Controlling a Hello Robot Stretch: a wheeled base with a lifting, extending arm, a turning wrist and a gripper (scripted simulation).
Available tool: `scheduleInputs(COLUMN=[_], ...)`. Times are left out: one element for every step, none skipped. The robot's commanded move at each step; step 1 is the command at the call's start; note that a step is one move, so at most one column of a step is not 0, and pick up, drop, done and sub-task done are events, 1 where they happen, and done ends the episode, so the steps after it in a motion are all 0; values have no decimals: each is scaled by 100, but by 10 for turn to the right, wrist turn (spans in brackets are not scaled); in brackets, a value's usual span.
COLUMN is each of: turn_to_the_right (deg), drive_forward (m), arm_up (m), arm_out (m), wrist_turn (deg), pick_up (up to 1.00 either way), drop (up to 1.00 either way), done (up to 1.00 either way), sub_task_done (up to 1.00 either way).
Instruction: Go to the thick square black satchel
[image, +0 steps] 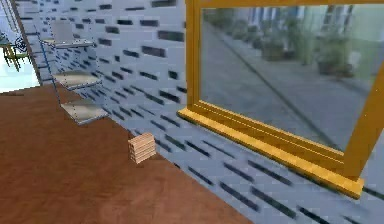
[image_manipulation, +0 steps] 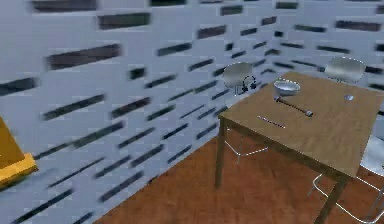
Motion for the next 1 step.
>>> scheduleInputs(turn_to_the_right=[420], drive_forward=[0], arm_up=[0], arm_out=[0], wrist_turn=[0], pick_up=[0], drop=[0], done=[0], sub_task_done=[0])
